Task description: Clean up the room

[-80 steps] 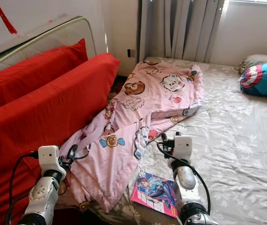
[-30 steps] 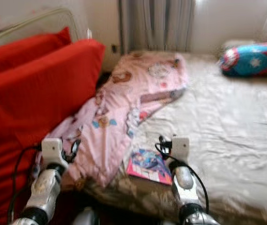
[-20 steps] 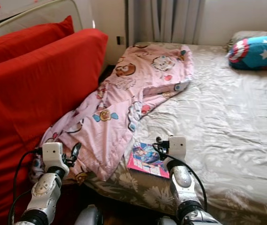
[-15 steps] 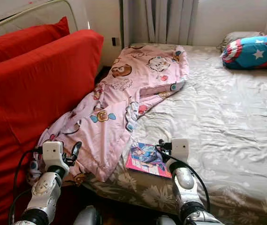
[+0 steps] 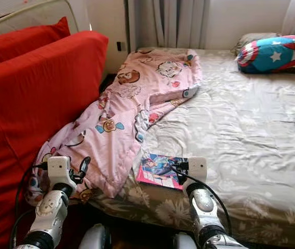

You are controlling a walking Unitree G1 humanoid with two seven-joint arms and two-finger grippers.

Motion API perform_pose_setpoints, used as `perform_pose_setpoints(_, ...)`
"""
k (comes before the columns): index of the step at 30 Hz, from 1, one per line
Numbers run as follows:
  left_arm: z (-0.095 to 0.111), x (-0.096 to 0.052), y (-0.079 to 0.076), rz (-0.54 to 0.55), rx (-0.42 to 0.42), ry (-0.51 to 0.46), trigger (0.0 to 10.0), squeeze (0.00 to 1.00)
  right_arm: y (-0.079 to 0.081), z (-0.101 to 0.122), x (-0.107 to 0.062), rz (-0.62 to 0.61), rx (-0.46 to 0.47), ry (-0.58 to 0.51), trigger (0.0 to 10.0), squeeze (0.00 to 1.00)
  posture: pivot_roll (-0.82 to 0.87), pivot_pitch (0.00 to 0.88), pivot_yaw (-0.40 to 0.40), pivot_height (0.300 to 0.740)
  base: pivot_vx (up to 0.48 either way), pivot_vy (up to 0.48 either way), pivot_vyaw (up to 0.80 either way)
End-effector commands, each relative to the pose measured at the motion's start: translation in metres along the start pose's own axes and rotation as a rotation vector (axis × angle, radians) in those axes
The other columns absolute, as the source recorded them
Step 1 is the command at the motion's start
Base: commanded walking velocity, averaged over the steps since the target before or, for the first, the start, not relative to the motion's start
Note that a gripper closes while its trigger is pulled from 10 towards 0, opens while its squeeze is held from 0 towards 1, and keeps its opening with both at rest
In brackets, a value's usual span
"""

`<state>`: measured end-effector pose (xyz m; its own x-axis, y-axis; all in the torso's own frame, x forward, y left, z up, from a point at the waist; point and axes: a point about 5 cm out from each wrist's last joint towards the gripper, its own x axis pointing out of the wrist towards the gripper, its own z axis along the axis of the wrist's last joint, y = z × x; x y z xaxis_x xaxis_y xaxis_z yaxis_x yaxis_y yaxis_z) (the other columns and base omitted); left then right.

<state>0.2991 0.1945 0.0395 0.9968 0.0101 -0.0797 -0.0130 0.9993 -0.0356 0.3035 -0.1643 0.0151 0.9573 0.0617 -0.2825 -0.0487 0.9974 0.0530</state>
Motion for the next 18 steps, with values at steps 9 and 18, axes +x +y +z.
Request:
perform_pose_setpoints(9,0.001,0.0,0.001,0.003,-0.005,0.002,10.0,0.0,0.0,-0.011,-0.004,0.016,0.007,0.054,10.0,0.0,-0.08,0.044,0.044,0.611,0.0,0.0,0.0)
perform_pose_setpoints(18,0.002,0.001,0.001,0.001,-0.007,-0.001,10.0,0.0,0.001,-0.016,-0.006,0.031,-0.018,0.084,10.0,0.0,-0.07,0.049,0.044,0.611,0.027,0.0,0.0)
